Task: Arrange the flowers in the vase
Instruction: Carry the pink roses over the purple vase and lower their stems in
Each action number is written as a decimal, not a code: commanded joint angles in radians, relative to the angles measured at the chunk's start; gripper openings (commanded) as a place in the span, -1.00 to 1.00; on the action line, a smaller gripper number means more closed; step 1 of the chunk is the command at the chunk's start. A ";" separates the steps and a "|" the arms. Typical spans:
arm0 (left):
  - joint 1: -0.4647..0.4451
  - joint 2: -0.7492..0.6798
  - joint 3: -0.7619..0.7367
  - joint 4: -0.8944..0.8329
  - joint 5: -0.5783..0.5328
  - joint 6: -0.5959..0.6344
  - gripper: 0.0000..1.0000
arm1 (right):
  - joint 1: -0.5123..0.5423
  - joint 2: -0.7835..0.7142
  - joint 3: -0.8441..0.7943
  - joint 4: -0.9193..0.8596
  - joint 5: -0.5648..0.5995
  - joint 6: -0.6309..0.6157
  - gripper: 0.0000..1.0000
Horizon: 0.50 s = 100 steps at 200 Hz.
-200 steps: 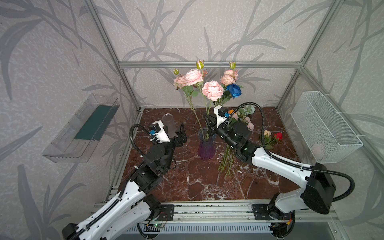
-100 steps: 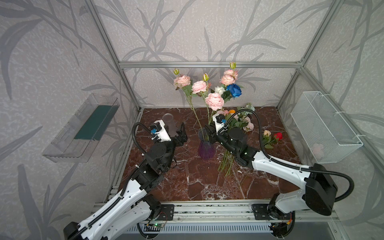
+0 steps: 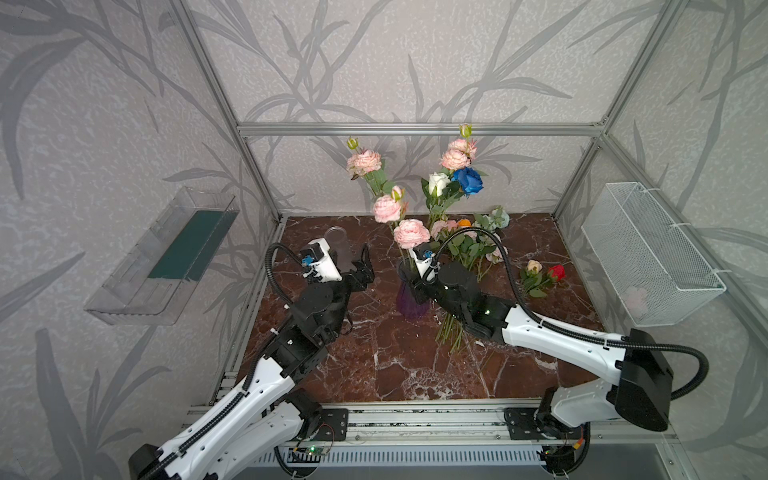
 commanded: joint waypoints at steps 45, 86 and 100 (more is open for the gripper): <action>0.005 0.024 0.021 -0.039 0.035 -0.032 0.74 | 0.002 -0.115 -0.020 -0.101 0.044 0.031 0.19; 0.005 0.021 0.026 -0.041 0.041 -0.017 0.74 | 0.011 -0.182 -0.044 -0.108 0.044 0.034 0.18; 0.005 0.008 0.031 -0.046 0.051 -0.011 0.73 | 0.015 -0.218 -0.054 -0.114 0.046 0.037 0.16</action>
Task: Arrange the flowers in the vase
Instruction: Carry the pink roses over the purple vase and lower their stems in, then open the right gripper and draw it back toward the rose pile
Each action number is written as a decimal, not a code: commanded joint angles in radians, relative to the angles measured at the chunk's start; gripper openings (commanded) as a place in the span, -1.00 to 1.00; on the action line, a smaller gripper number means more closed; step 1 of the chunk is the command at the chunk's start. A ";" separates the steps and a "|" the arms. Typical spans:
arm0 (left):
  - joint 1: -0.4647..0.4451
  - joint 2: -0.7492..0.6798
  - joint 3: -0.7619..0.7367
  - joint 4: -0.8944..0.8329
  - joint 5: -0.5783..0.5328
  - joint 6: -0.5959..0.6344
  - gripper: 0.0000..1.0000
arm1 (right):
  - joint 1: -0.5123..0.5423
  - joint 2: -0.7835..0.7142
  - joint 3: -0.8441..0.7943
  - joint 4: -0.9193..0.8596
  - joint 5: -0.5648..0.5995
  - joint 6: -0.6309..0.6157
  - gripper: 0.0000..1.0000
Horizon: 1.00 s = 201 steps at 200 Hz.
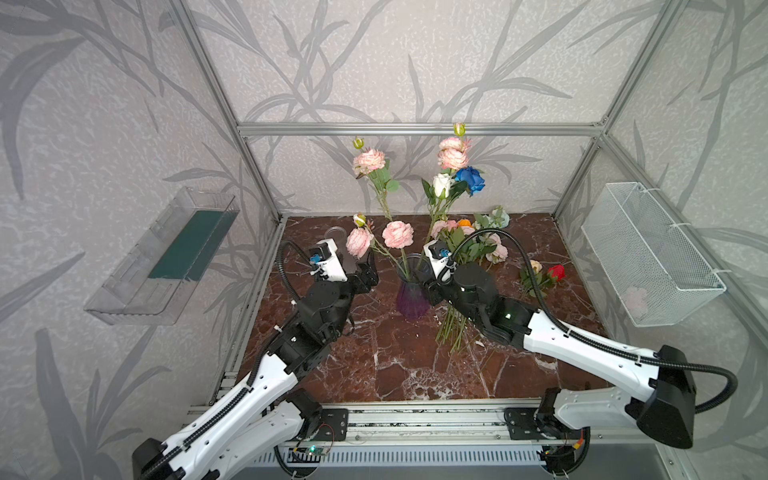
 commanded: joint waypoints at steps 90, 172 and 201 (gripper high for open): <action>0.004 -0.127 0.032 0.059 0.231 0.031 0.59 | -0.171 -0.295 -0.196 -0.176 0.022 0.205 -0.12; -0.174 0.071 0.112 0.086 0.724 0.047 0.46 | -0.719 -0.055 -0.377 -0.124 -0.530 0.491 -0.36; -0.237 0.149 0.155 0.020 0.753 0.068 0.46 | -0.720 0.093 -0.331 -0.113 -0.580 0.490 -0.36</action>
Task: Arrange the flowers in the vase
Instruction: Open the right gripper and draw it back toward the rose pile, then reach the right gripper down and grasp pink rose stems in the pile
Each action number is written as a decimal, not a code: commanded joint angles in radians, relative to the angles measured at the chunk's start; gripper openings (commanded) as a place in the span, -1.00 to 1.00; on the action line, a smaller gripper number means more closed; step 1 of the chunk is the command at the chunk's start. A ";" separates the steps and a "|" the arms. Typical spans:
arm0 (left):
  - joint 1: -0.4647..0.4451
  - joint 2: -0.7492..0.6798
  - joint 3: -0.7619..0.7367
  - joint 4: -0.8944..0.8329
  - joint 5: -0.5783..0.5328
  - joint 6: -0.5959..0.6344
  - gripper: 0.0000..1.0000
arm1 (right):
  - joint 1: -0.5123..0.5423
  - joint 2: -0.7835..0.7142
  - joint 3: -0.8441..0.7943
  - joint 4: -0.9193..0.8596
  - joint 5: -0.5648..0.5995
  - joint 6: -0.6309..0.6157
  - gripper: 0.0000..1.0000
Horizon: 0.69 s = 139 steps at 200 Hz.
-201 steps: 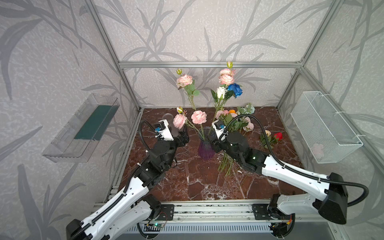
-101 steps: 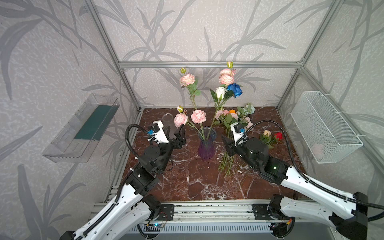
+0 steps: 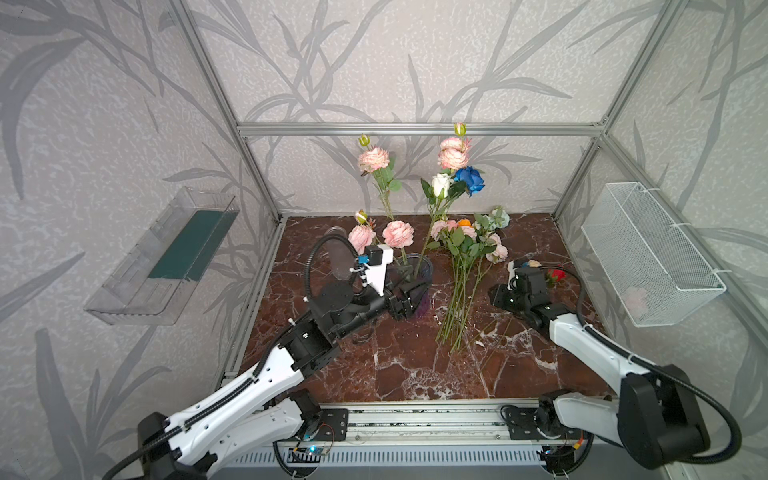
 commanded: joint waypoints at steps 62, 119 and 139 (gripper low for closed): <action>-0.088 0.070 0.062 -0.061 0.067 0.030 0.50 | -0.002 0.261 0.121 0.089 -0.132 0.144 -0.14; -0.106 0.065 0.059 -0.068 0.036 0.044 0.52 | -0.005 0.405 0.166 0.176 -0.157 0.237 -0.37; -0.107 0.059 0.058 -0.070 0.024 0.050 0.53 | -0.005 0.414 0.175 0.188 -0.157 0.250 -0.47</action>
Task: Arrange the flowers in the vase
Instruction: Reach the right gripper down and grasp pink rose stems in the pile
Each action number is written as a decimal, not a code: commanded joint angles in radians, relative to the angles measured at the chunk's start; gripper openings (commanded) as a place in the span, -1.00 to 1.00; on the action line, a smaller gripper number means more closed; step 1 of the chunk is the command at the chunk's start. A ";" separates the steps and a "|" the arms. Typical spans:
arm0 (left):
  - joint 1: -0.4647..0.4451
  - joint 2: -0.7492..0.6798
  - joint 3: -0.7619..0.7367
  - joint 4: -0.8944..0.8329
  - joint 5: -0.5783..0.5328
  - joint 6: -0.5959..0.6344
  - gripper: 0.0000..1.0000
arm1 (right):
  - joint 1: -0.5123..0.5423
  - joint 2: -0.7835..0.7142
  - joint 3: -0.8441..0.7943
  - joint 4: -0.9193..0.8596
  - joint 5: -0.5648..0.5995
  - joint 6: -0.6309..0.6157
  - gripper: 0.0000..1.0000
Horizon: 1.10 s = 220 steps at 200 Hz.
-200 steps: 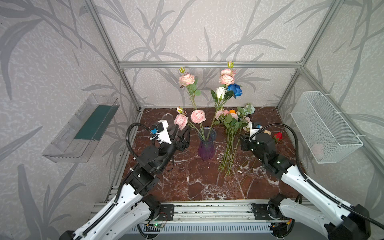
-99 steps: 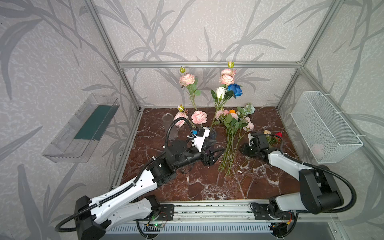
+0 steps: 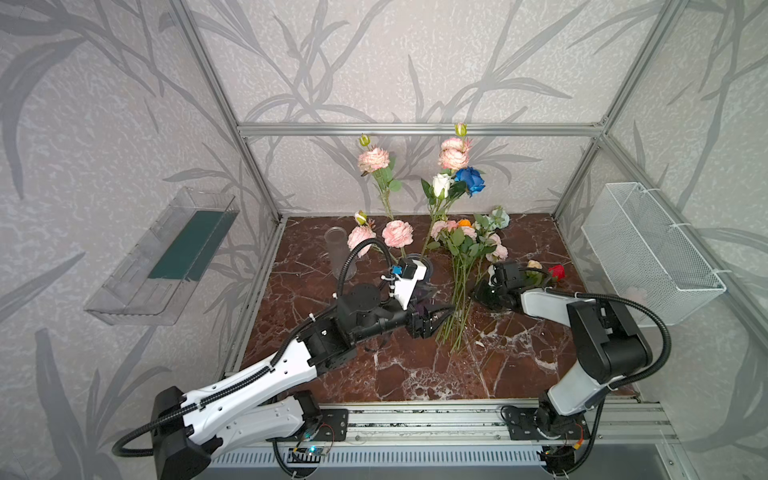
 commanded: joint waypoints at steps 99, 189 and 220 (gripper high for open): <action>-0.007 -0.034 0.021 -0.017 -0.112 0.040 0.55 | -0.012 -0.135 -0.036 0.047 0.051 0.019 -0.97; -0.007 -0.102 -0.004 -0.030 -0.326 0.086 0.75 | -0.012 -0.546 -0.146 -0.102 0.251 -0.111 -1.00; -0.007 -0.130 -0.014 -0.022 -0.371 0.102 0.75 | -0.012 -0.629 -0.153 -0.107 0.260 -0.168 -1.00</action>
